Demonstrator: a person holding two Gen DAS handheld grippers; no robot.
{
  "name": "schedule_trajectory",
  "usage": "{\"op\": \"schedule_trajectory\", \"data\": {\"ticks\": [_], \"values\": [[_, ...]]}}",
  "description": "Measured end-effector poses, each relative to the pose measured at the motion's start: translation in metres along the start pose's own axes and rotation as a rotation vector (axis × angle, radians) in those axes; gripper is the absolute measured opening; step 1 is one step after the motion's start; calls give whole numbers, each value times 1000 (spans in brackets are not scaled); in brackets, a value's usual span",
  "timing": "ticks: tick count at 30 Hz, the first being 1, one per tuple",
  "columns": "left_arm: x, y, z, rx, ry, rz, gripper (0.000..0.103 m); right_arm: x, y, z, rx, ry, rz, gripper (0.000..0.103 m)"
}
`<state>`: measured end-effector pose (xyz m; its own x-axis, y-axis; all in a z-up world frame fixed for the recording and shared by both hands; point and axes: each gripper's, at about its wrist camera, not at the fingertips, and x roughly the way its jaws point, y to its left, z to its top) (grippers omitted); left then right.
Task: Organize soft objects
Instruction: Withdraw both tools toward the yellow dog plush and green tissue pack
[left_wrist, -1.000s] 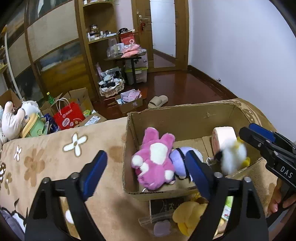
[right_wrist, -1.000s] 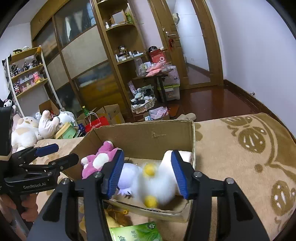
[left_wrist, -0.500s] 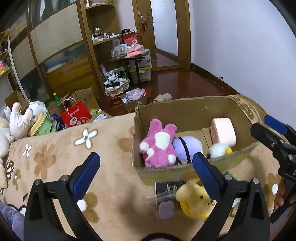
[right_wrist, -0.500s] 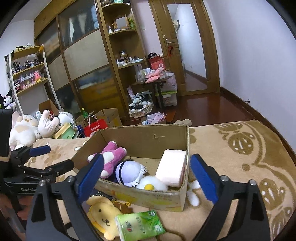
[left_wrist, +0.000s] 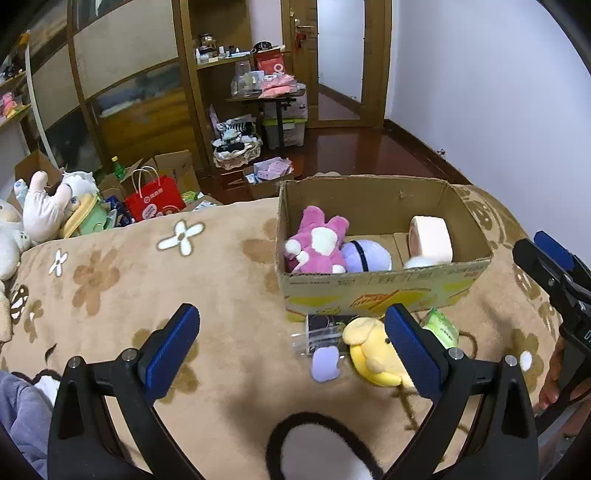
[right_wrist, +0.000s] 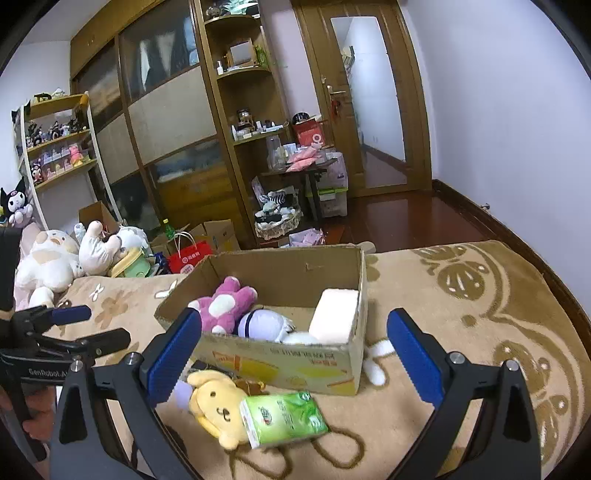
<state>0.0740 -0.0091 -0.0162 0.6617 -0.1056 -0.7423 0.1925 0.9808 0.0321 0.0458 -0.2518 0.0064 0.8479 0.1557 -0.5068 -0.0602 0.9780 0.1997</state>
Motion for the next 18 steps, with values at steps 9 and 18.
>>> {"op": "schedule_trajectory", "data": {"ticks": [9,18], "values": [[-9,-1,-15,24,31,38,99,-11,5,-18,-17,45,-10,103],[-4,0,-17,26,64,42,99,-7,18,-31,-61,87,-29,103]]}}
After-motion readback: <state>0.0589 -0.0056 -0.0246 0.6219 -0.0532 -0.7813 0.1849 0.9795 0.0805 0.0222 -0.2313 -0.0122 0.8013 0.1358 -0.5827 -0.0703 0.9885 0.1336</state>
